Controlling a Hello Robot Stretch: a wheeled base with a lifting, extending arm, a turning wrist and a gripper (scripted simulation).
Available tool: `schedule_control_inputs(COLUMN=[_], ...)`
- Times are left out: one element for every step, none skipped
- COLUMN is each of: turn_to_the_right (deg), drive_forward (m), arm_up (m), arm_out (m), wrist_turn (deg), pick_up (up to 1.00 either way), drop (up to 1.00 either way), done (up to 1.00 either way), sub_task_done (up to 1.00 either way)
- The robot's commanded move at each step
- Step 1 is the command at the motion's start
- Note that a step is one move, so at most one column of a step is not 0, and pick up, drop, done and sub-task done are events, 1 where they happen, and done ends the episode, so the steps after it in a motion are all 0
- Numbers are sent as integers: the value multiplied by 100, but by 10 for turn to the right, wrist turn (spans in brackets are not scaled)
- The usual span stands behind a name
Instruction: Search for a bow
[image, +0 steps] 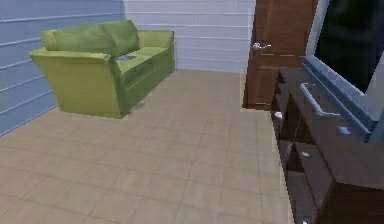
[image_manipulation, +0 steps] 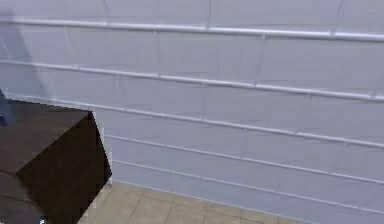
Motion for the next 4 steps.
schedule_control_inputs(turn_to_the_right=[60, 0, 0, 0], drive_forward=[0, 100, 100, 100], arm_up=[0, 0, 0, 0], arm_out=[0, 0, 0, 0], wrist_turn=[0, 0, 0, 0], pick_up=[0, 0, 0, 0], drop=[0, 0, 0, 0], done=[0, 0, 0, 0], sub_task_done=[0, 0, 0, 0])
